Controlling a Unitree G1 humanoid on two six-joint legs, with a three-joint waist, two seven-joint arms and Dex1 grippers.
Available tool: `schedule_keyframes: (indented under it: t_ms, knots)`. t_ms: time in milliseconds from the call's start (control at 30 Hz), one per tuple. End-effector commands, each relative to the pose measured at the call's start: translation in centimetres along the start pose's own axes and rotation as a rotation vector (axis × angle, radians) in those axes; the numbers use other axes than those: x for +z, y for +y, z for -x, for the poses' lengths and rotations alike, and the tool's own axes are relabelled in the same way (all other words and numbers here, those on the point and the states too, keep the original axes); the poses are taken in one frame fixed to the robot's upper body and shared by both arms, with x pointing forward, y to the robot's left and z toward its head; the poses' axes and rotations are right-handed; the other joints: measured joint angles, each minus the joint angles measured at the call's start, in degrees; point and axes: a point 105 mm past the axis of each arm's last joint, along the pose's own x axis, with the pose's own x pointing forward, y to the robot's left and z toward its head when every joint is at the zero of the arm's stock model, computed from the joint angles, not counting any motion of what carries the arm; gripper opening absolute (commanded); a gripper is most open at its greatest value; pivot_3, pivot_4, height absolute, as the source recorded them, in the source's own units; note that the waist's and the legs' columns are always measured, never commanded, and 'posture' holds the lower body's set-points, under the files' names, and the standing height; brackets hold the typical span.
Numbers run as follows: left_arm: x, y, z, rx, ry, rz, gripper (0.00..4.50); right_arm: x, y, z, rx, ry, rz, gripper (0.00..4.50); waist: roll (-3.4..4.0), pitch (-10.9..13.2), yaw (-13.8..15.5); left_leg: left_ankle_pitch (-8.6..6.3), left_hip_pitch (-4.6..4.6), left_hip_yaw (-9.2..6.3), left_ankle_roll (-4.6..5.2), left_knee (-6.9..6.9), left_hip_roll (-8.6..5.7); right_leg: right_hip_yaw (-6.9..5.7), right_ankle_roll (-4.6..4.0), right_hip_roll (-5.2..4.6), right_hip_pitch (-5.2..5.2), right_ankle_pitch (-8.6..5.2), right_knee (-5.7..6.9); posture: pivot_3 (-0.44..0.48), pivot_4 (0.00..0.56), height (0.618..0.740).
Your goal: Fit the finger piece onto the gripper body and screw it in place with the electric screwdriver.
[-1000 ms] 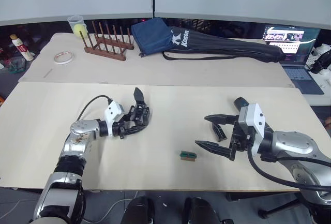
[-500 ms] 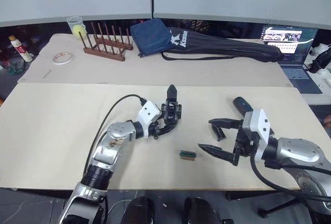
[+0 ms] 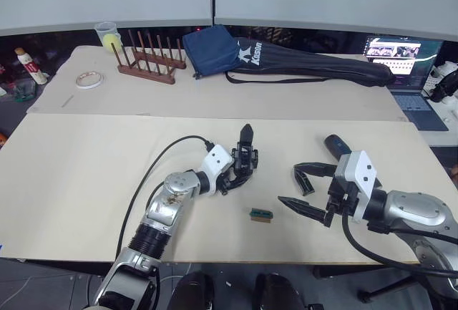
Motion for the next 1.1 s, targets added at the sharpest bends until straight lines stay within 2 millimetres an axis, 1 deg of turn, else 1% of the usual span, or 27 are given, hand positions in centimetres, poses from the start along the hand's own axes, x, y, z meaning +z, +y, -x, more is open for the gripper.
schedule_keyframes:
  t_ms: [33,100,200,300,367,433,500,567,633,700,733,800,833,900,967,1100]
  knots:
    - [2.1,-0.5,0.4,-0.042,-0.055,-0.034,4.39,1.1,-0.1,0.4,-0.022,-0.015,0.056,4.5,0.0,0.0,0.0,-0.01,-0.01,0.0,0.01,0.0,0.0,0.0,0.0,0.0,0.0,0.0,0.0,0.0,0.15,0.74]
    - [2.1,-0.4,1.5,-0.061,-0.045,-0.037,4.39,1.2,-0.2,0.5,-0.019,-0.008,0.06,4.5,0.0,0.0,-0.08,-0.01,-0.01,0.0,0.01,0.0,0.01,0.0,0.0,0.0,-0.01,0.0,0.0,0.0,0.15,0.74]
    - [1.8,0.0,3.7,-0.089,-0.004,-0.048,4.39,1.5,-0.4,0.8,-0.013,0.001,0.057,4.5,0.01,0.0,-0.33,0.01,0.03,0.01,-0.02,-0.01,0.04,0.0,-0.03,0.0,-0.03,-0.01,0.03,0.0,0.15,0.74]
    - [1.9,0.8,6.2,-0.101,0.014,-0.105,4.39,1.9,-0.7,1.4,0.018,0.026,0.053,4.5,0.01,0.0,-0.36,0.01,0.05,0.0,-0.03,-0.03,0.06,0.0,-0.06,0.01,-0.04,-0.03,0.06,0.0,0.15,0.74]
    - [2.0,1.2,7.6,-0.112,0.021,-0.128,4.39,2.1,-1.0,1.8,0.04,0.048,0.049,4.5,0.02,0.0,-0.25,0.0,0.05,0.0,-0.02,-0.02,0.07,-0.01,-0.07,0.01,-0.04,-0.03,0.06,0.0,0.15,0.74]
    - [2.2,1.5,8.2,-0.115,0.024,-0.141,4.39,2.3,-1.3,2.1,0.054,0.066,0.043,4.5,0.03,0.01,-0.04,-0.01,0.05,0.0,0.0,-0.02,0.07,-0.01,-0.09,0.0,-0.03,-0.04,0.02,0.0,0.15,0.74]
    - [3.7,1.9,9.9,-0.148,-0.032,-0.222,4.39,2.8,-2.1,2.4,0.099,0.133,0.029,4.5,0.06,0.02,0.0,-0.03,0.05,-0.04,0.02,-0.01,0.05,-0.04,-0.13,-0.04,0.01,-0.08,-0.04,0.0,0.15,0.74]
    - [4.7,2.0,11.0,-0.181,-0.062,-0.226,4.39,2.9,-2.9,2.6,0.112,0.203,-0.012,4.5,0.08,0.04,-0.19,-0.02,-0.03,0.01,0.0,0.02,0.04,0.01,-0.34,-0.11,-0.08,-0.17,-0.04,0.0,0.15,0.74]
    - [5.7,1.4,11.9,-0.24,-0.084,-0.15,4.39,3.1,-3.7,2.7,0.111,0.257,-0.061,4.5,0.08,0.04,-0.22,0.0,0.01,0.0,-0.04,0.0,0.06,-0.03,-0.37,-0.12,-0.07,-0.19,-0.07,0.0,0.15,0.74]
    - [7.7,0.7,13.5,-0.312,-0.115,-0.049,4.39,3.1,-4.8,2.5,0.087,0.335,-0.144,4.5,0.08,0.05,-0.36,0.01,0.0,-0.01,-0.07,-0.03,0.08,-0.05,-0.38,-0.12,-0.08,-0.19,-0.05,0.0,0.15,0.74]
    - [8.6,0.2,14.2,-0.345,-0.116,-0.035,4.39,3.0,-5.2,2.4,0.079,0.384,-0.168,4.5,0.1,0.06,-0.57,0.15,-0.01,0.0,-0.31,-0.01,0.09,-0.02,-0.36,-0.12,-0.13,-0.18,0.04,0.0,0.15,0.74]
    - [9.8,-0.6,15.1,-0.387,-0.099,-0.049,4.39,2.9,-5.9,2.0,0.063,0.445,-0.204,4.5,0.11,0.06,-0.75,0.17,-0.03,-0.01,-0.34,-0.05,0.09,0.0,-0.4,-0.11,-0.19,-0.21,0.03,0.0,0.15,0.74]
    - [10.2,-0.9,15.4,-0.402,-0.088,-0.061,4.39,2.9,-6.2,1.8,0.054,0.464,-0.22,4.5,0.11,0.06,-0.83,0.17,-0.03,-0.02,-0.34,-0.05,0.08,-0.01,-0.4,-0.12,-0.17,-0.21,0.02,0.0,0.15,0.74]
    - [11.3,-1.8,16.1,-0.446,-0.076,-0.101,4.39,2.7,-7.0,1.3,0.021,0.54,-0.332,4.5,0.14,0.09,-1.14,0.17,-0.03,0.02,-0.36,-0.06,0.07,0.01,-0.38,-0.1,-0.19,-0.21,0.03,0.0,0.15,0.74]
    - [12.3,-2.5,16.3,-0.475,-0.073,-0.143,4.39,2.2,-7.7,0.7,-0.026,0.632,-0.451,4.5,0.14,0.09,-1.49,0.19,-0.05,0.04,-0.39,-0.05,0.06,0.03,-0.39,-0.1,-0.23,-0.21,0.04,0.0,0.15,0.74]
    - [13.1,-3.1,16.1,-0.497,-0.081,-0.18,4.39,1.4,-8.6,-0.4,-0.066,0.718,-0.527,4.5,0.14,0.09,-1.34,0.2,-0.06,0.06,-0.42,-0.07,0.04,0.0,-0.22,-0.06,-0.21,-0.11,0.06,0.0,0.15,0.74]
